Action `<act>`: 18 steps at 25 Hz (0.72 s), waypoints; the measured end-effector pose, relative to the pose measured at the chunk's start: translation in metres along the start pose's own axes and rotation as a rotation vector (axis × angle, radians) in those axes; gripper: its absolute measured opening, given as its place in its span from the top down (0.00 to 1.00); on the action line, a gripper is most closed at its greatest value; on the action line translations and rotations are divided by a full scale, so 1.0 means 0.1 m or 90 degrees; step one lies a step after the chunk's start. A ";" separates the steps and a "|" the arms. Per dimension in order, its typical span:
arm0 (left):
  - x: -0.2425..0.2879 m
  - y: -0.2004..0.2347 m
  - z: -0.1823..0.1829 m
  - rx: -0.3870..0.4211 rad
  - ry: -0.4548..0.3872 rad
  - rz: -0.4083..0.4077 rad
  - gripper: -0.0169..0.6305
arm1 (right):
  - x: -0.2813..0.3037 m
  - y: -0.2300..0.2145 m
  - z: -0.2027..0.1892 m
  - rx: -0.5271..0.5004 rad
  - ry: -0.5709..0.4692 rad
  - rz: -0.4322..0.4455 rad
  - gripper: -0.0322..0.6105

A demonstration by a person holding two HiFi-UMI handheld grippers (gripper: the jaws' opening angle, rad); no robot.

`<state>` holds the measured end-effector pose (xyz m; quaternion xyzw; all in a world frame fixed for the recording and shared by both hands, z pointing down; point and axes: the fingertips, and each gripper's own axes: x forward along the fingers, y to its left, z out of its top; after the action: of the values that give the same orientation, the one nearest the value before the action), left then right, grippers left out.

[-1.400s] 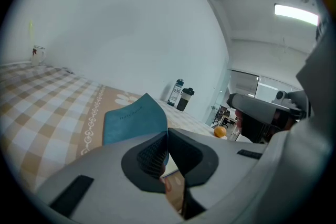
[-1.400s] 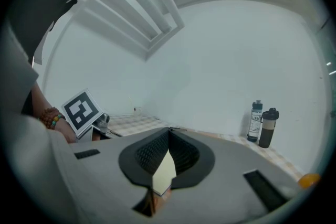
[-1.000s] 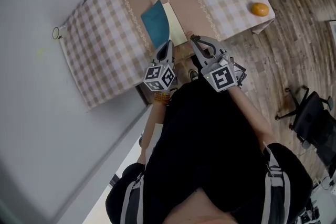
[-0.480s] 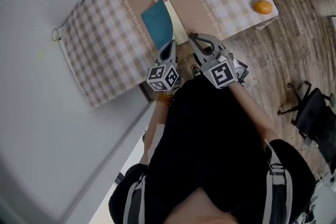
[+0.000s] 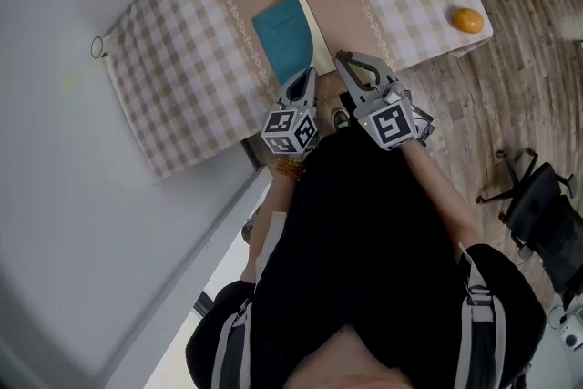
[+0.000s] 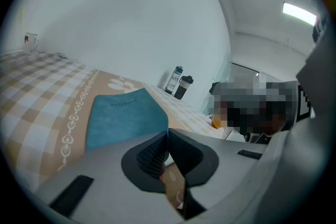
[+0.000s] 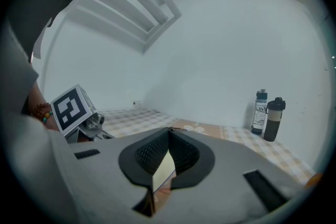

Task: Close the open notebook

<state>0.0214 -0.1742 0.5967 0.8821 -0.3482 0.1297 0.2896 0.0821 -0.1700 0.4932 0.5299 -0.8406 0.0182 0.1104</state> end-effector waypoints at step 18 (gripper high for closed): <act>0.23 0.02 -0.09 0.036 0.060 -0.032 0.90 | 0.66 0.15 -0.52 0.048 0.115 0.099 0.95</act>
<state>0.0366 -0.1824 0.6151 0.8914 -0.3079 0.1739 0.2836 0.0504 -0.2144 0.5587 0.4629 -0.8646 0.1060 0.1641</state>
